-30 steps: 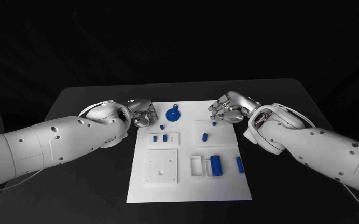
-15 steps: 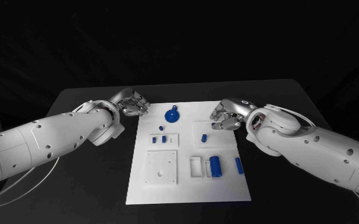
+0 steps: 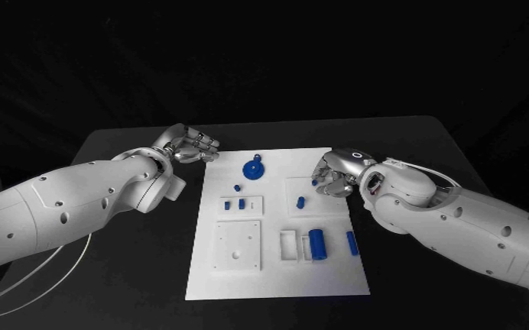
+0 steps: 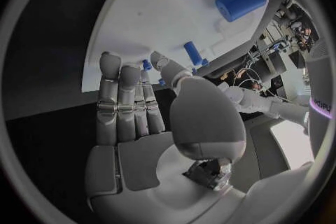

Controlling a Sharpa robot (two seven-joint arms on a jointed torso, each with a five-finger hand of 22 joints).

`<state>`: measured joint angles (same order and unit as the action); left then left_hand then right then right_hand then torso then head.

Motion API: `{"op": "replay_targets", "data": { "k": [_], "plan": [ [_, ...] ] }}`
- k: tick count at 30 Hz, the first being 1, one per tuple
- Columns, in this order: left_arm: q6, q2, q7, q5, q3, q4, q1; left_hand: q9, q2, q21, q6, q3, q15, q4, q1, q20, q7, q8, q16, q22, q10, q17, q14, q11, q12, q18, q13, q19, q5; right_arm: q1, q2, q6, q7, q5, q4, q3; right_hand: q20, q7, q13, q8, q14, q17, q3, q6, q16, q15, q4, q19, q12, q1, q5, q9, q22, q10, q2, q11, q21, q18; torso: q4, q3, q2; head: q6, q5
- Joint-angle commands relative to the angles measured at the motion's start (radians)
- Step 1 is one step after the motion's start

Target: Assemble the parts on the task board

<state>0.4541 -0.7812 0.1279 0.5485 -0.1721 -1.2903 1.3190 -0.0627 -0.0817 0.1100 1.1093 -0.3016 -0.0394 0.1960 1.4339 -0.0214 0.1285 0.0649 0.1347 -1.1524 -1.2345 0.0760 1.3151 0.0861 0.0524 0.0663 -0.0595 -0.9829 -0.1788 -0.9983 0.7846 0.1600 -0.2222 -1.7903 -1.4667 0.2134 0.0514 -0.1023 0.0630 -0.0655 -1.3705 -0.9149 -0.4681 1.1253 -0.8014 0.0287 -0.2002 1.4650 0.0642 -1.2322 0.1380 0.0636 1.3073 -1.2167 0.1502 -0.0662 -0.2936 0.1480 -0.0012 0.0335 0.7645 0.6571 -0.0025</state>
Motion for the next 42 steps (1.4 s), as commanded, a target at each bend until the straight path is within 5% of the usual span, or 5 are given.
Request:
{"op": "replay_targets", "data": {
  "k": [1, 14, 28, 42],
  "plan": [
    [0.013, -0.001, 0.047, -0.064, 0.001, -0.006, 0.001, 0.000, 0.011, -0.013, 0.001, 0.008, -0.001, -0.001, -0.003, 0.003, 0.003, -0.003, -0.013, -0.003, 0.004, 0.002, 0.008, 0.005, 0.006, -0.007, 0.001, -0.012, 0.000, 0.002, -0.006, -0.024, -0.017, -0.040, 0.004, -0.008, -0.005, -0.001, -0.001, 0.003, -0.005, 0.000, -0.029, 0.013, -0.005, -0.003, 0.001, 0.041, -0.004, -0.007, -0.021, -0.001, 0.007, -0.011, -0.002, 0.002, -0.005, 0.006, -0.0004, 0.0009, 0.000, 0.001, 0.000],
    [0.005, -0.003, 0.061, -0.090, 0.001, -0.013, 0.001, 0.000, 0.014, -0.043, -0.001, 0.009, -0.004, 0.000, -0.006, 0.000, 0.003, -0.003, -0.037, -0.013, 0.004, 0.006, 0.010, 0.006, 0.005, -0.007, 0.001, -0.019, 0.000, 0.002, -0.023, -0.009, -0.020, -0.040, 0.016, -0.022, 0.001, -0.001, -0.001, 0.003, -0.010, -0.001, -0.123, 0.033, -0.009, 0.002, 0.029, 0.042, -0.004, -0.001, -0.073, 0.000, 0.015, -0.030, 0.003, 0.008, -0.036, -0.002, -0.0003, 0.0009, 0.000, 0.003, 0.002],
    [-0.003, -0.001, 0.061, -0.099, 0.001, -0.014, 0.002, 0.000, 0.013, -0.043, -0.001, 0.009, -0.005, 0.001, -0.007, -0.002, 0.003, -0.003, -0.044, -0.008, 0.007, 0.006, 0.011, 0.007, 0.005, -0.006, 0.001, -0.017, 0.001, 0.002, -0.037, -0.003, -0.020, -0.036, 0.018, -0.030, 0.002, 0.003, -0.001, 0.002, -0.015, -0.001, -0.119, 0.046, -0.011, 0.004, 0.036, 0.044, -0.003, 0.001, -0.068, 0.000, 0.016, -0.041, 0.002, 0.012, -0.053, -0.006, -0.0004, 0.0004, 0.000, 0.006, 0.000],
    [-0.007, 0.001, 0.058, -0.101, 0.001, -0.013, 0.002, 0.000, 0.013, -0.043, -0.001, 0.009, -0.005, 0.002, -0.006, -0.003, 0.003, -0.003, -0.046, -0.004, 0.009, 0.007, 0.011, 0.007, 0.005, -0.006, 0.001, -0.017, 0.001, 0.002, -0.041, 0.000, -0.037, -0.058, 0.016, -0.038, 0.018, 0.017, 0.001, 0.001, -0.026, -0.007, -0.139, 0.114, -0.014, 0.020, 0.014, 0.046, -0.002, -0.021, -0.083, 0.002, 0.037, -0.106, -0.031, 0.034, -0.125, -0.027, -0.0001, 0.0004, 0.000, 0.005, 0.001]
  ]
}}
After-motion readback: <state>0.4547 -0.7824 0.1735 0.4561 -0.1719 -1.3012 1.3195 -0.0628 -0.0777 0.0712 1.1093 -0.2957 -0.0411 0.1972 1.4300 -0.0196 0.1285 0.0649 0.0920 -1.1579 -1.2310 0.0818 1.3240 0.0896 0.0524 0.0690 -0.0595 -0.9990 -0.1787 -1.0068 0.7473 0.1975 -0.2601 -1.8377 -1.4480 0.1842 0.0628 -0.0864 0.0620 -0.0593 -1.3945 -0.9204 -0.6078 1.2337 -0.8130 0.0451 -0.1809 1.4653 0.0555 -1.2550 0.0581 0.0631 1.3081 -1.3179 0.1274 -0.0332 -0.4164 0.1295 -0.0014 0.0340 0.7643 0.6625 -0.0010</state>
